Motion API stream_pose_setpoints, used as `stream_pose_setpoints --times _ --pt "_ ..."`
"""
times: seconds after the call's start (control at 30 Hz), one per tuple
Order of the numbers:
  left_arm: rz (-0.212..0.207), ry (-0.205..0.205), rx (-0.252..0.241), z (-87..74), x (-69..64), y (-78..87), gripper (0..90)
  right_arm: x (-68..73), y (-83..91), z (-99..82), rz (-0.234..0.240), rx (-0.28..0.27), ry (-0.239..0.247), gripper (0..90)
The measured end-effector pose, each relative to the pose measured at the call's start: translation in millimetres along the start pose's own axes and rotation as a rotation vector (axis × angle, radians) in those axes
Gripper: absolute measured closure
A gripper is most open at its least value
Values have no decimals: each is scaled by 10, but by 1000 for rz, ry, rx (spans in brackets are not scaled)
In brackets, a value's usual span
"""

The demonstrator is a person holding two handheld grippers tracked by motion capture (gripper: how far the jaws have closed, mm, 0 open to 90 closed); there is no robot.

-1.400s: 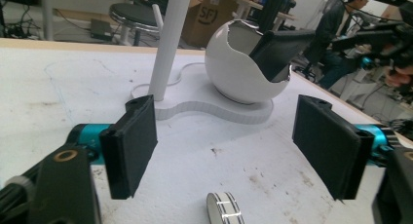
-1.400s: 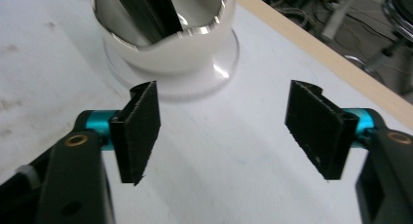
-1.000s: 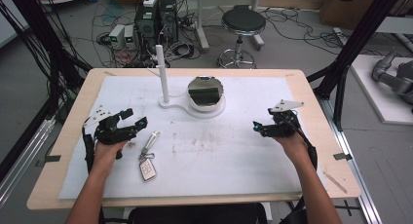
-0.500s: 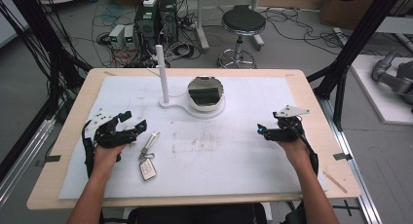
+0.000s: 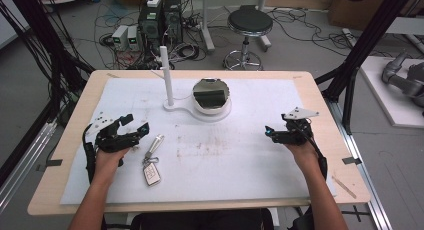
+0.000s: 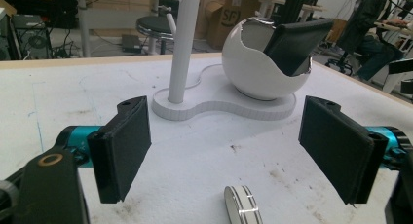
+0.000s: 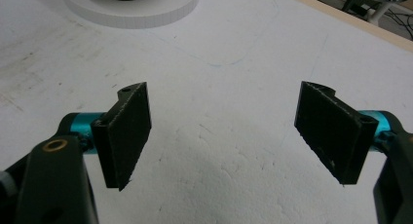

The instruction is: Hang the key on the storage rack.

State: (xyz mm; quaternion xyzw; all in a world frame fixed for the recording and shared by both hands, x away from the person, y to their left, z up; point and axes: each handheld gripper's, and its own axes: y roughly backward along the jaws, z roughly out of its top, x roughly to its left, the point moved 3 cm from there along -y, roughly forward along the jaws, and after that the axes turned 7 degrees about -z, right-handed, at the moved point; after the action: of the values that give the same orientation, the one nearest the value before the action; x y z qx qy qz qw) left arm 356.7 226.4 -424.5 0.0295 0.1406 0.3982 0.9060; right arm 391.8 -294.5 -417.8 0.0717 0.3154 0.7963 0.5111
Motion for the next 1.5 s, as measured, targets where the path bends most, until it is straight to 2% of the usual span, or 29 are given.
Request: stream_pose_setpoints --times 0.1,0.17,0.3,0.43,0.5,0.57,0.7,0.8,0.83,0.9,1.03,1.2,1.37,1.5 --pt "-1 7 22 -16 3 0 193 13 1 -3 4 6 -2 216" --pt "1 15 36 -23 -1 -2 192 27 3 0 10 3 15 216" --pt "27 32 103 -73 3 -1 200 53 13 -4 16 5 27 216" --pt "20 26 191 -144 8 -22 331 60 9 -3 20 6 30 216" --pt "0 24 215 -160 -14 -38 360 63 2 -5 25 9 34 216" --pt "-20 13 241 -181 -63 -48 406 61 1 -6 26 11 32 216" --pt "-27 -6 322 -279 -168 -109 417 67 -1 -8 29 13 31 216" --pt "5 -30 381 -334 -206 -159 369 77 5 -9 31 18 34 216" --pt "20 -30 394 -349 -210 -174 327 78 8 -10 32 18 39 216" --pt "33 -32 422 -369 -212 -190 314 80 10 -10 34 14 40 216" --pt "44 -68 470 -401 -244 -240 355 68 12 -20 32 19 35 216" --pt "78 -114 538 -452 -278 -290 443 72 11 -23 35 22 37 218" --pt "98 -126 542 -451 -303 -275 488 66 19 -33 37 25 40 218" --pt "83 -147 545 -455 -333 -256 606 59 22 -38 33 25 37 219"
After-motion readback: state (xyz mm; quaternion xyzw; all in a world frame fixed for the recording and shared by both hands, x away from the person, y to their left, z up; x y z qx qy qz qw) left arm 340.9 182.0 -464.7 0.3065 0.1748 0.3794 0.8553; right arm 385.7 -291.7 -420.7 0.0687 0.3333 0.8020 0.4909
